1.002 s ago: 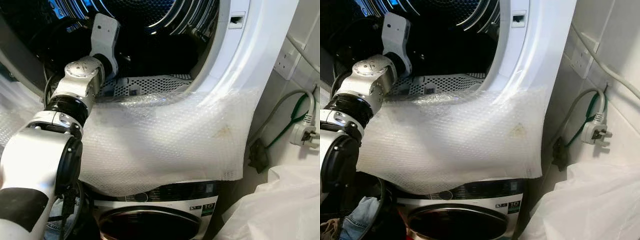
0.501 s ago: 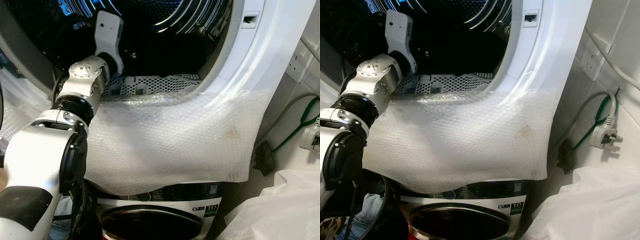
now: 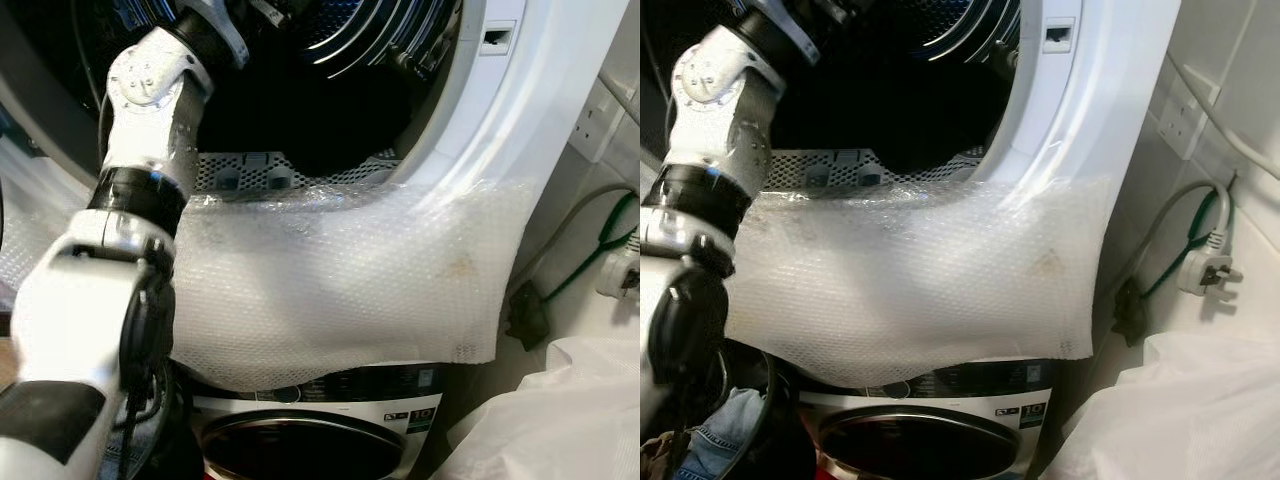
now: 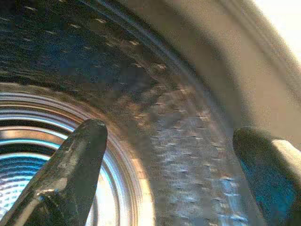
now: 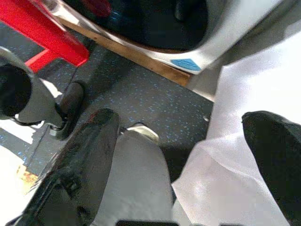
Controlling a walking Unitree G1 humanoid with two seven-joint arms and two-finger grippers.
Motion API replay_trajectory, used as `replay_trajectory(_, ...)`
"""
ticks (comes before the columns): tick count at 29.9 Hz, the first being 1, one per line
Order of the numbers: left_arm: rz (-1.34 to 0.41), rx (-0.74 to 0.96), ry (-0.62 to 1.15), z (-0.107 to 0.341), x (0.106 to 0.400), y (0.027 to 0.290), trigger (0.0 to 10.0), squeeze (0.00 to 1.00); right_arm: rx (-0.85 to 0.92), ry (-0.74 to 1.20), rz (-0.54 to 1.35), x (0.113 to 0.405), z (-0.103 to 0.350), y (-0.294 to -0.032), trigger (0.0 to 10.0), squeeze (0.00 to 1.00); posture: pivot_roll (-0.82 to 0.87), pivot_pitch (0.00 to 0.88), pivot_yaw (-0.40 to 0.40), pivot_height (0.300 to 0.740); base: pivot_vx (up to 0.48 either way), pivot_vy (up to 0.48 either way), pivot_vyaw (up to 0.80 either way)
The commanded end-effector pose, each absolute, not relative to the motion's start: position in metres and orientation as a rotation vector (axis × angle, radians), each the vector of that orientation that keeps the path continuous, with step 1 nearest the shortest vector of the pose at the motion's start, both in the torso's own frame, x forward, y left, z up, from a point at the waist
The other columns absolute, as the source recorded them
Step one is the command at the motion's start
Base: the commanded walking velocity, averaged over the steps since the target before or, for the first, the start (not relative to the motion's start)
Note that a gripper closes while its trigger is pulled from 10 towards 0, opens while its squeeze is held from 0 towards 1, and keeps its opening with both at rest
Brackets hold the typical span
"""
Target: Clothes washing
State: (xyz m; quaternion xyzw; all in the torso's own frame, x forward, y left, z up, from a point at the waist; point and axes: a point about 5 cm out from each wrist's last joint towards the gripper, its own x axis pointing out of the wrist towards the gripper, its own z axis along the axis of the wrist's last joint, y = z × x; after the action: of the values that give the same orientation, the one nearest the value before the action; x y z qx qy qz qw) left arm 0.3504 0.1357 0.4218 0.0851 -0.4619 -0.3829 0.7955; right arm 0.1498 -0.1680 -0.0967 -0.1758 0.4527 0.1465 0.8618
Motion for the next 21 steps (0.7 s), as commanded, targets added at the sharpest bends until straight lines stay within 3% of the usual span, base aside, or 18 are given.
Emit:
replay_trajectory(1, -0.894, 0.186, -1.030, 0.430, 0.337, 0.138, 10.0, 0.00, -0.364, 0.966, 0.322, 0.147, -0.098, -0.164, 10.0, 0.00, -0.06, 0.000, 0.055, 0.740, 0.000, 0.000, 0.00)
replay_trajectory(4, -1.070, 0.344, -0.879, 0.408, 0.302, 0.146, 10.0, 0.00, -0.370, 0.959, 0.358, 0.156, -0.096, -0.156, 10.0, 0.00, 0.04, 0.000, 0.029, 0.740, 0.000, 0.000, 0.00)
replay_trajectory(11, -1.216, 0.525, -0.699, 0.393, 0.267, 0.155, 10.0, 0.00, -0.392, 0.947, 0.429, 0.166, -0.093, -0.143, 10.0, 0.00, 0.15, 0.000, 0.001, 0.740, 0.000, 0.000, 0.00)
replay_trajectory(13, -1.216, 0.525, -0.699, 0.393, 0.267, 0.155, 10.0, 0.00, -0.392, 0.947, 0.429, 0.166, -0.093, -0.143, 10.0, 0.00, 0.15, 0.000, 0.001, 0.740, 0.000, 0.000, 0.00)
replay_trajectory(16, -1.273, 0.555, -0.553, 0.380, 0.251, 0.164, 10.0, 0.00, -0.408, 0.923, 0.475, 0.178, -0.088, -0.132, 10.0, 0.00, 0.22, 0.000, 0.001, 0.740, 0.000, 0.000, 0.00)
replay_trajectory(17, -1.325, 0.538, -0.430, 0.360, 0.244, 0.166, 10.0, 0.00, -0.414, 0.912, 0.492, 0.183, -0.086, -0.127, 10.0, 0.00, 0.24, 0.000, 0.000, 0.740, 0.000, 0.000, 0.00)
replay_trajectory(18, -1.325, 0.538, -0.430, 0.360, 0.244, 0.166, 10.0, 0.00, -0.414, 0.912, 0.492, 0.183, -0.086, -0.127, 10.0, 0.00, 0.24, 0.000, 0.000, 0.740, 0.000, 0.000, 0.00)
replay_trajectory(19, -1.399, 0.515, -0.286, 0.333, 0.237, 0.167, 10.0, 0.00, -0.419, 0.903, 0.508, 0.186, -0.084, -0.123, 10.0, 0.00, 0.25, 0.000, 0.002, 0.740, 0.000, 0.000, 0.00)
replay_trajectory(20, -1.399, 0.515, -0.286, 0.333, 0.237, 0.167, 10.0, 0.00, -0.419, 0.903, 0.508, 0.186, -0.084, -0.123, 10.0, 0.00, 0.25, 0.000, 0.002, 0.740, 0.000, 0.000, 0.00)
replay_trajectory(21, -1.462, 0.433, -0.155, 0.303, 0.234, 0.165, 10.0, 0.00, -0.422, 0.898, 0.517, 0.188, -0.083, -0.120, 10.0, 0.00, 0.28, 0.000, 0.002, 0.740, 0.000, 0.000, 0.00)
